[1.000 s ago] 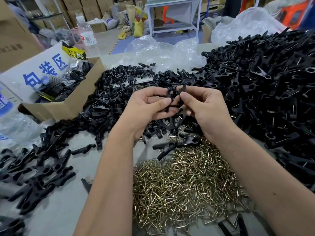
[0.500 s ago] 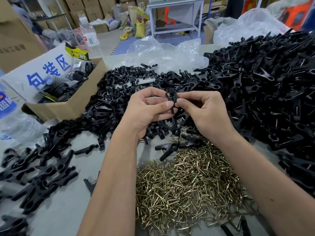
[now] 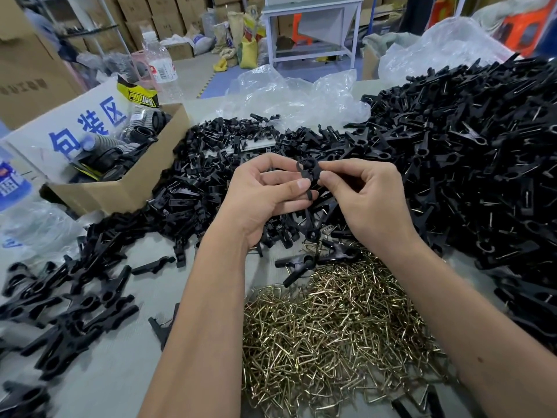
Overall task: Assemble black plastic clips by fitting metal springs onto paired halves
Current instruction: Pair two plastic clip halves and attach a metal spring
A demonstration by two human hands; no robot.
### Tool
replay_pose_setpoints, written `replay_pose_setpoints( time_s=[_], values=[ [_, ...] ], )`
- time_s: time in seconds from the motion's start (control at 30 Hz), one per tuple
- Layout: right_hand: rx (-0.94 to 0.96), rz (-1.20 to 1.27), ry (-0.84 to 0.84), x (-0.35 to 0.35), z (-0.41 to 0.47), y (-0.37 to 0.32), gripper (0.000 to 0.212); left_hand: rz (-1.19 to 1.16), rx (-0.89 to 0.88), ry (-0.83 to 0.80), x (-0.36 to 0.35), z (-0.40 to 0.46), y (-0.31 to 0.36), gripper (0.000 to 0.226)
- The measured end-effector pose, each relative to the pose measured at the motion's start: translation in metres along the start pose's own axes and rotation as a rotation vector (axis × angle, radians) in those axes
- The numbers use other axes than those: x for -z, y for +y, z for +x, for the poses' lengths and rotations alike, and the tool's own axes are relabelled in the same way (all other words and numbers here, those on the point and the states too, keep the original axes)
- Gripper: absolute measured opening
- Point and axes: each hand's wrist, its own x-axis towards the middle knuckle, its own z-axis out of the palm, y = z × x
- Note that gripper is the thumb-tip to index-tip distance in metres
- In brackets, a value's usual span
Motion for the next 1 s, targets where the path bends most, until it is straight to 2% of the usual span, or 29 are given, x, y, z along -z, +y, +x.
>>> replay_pose_setpoints(
  time_s=[0.27,0.53,1.0],
  values=[
    [0.013,-0.028,-0.043,0.0002,-0.0014,0.0013,0.014,0.097,0.005,-0.003,0.004,-0.0021,0.0013,0.021],
    [0.036,-0.051,-0.008,-0.0027,-0.0042,-0.001,0.015,0.172,0.051,-0.021,0.0027,-0.0011,0.0015,0.019],
    [0.036,-0.023,-0.054,0.0,-0.0014,0.0041,0.013,0.1,-0.009,-0.013,0.0022,-0.0008,-0.0038,0.023]
  ],
)
